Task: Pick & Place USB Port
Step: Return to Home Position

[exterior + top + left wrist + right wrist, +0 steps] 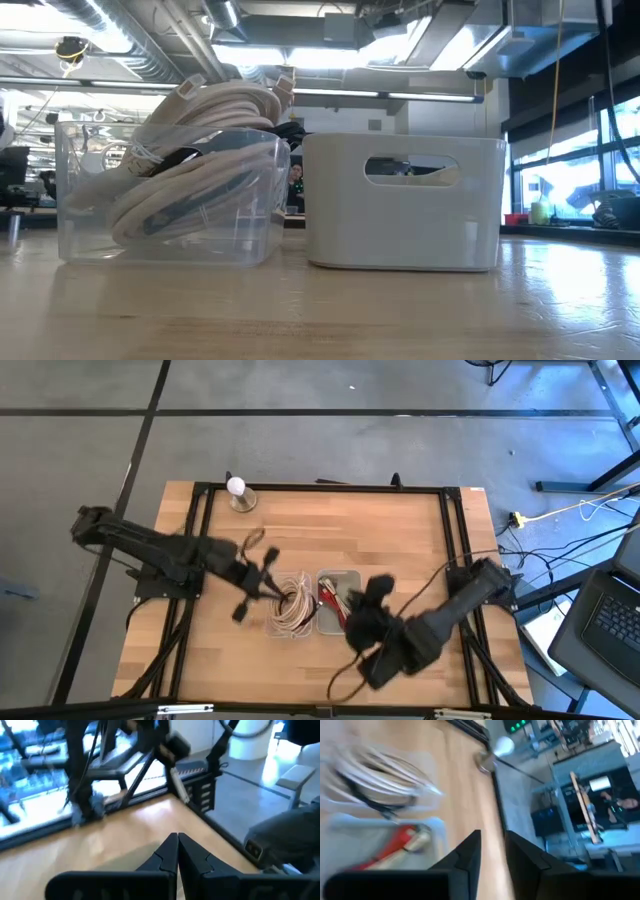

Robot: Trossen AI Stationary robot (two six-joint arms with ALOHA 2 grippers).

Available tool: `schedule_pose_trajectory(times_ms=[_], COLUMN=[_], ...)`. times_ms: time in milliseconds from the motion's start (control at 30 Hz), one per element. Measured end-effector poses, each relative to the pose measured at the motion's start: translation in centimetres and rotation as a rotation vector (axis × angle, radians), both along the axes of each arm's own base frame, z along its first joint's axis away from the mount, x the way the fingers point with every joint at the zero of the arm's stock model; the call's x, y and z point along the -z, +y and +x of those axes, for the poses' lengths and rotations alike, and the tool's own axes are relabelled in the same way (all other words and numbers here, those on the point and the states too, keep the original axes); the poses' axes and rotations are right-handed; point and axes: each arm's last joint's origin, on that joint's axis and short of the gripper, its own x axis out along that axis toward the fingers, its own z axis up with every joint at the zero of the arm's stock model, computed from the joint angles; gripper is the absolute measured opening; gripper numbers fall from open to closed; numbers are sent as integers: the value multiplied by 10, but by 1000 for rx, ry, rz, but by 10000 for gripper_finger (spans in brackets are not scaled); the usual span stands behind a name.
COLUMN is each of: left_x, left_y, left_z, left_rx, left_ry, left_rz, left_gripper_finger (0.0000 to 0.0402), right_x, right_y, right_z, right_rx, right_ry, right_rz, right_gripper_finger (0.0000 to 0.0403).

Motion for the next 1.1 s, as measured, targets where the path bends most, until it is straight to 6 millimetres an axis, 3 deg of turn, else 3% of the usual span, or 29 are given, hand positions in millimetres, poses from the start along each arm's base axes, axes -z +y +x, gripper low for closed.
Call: schedule_pose_trajectory(times_ms=[100,200,333,400,667,800,967,1100], left_x=[-15,-35,-42,-37,-4,30,80,103], left_y=[25,36,41,43,44,46,46,46], left_z=[-23,-57,-99,-112,-141,-150,-148,-146], left_rx=[1,7,-51,-110,-164,-211,-219,-245], left_ry=[-16,-105,-117,-66,-3,26,-14,-7], left_rz=[-42,-68,-62,-60,-132,-209,-321,-401], left_gripper_finger=[2,1,2,1,1,1,1,1], right_x=[-28,-56,-59,-43,52,80,116,143], right_y=[-23,-41,-55,-58,-68,-69,-67,-68], right_z=[-15,-49,-97,-116,-171,-188,-203,-211], right_rx=[23,12,-1,-17,-63,-94,-153,-165], right_ry=[-44,-111,-206,-252,-390,-451,-517,-561], right_rz=[43,98,208,255,460,573,603,638], right_gripper_finger=[78,71,67,66,51,9,4,3])
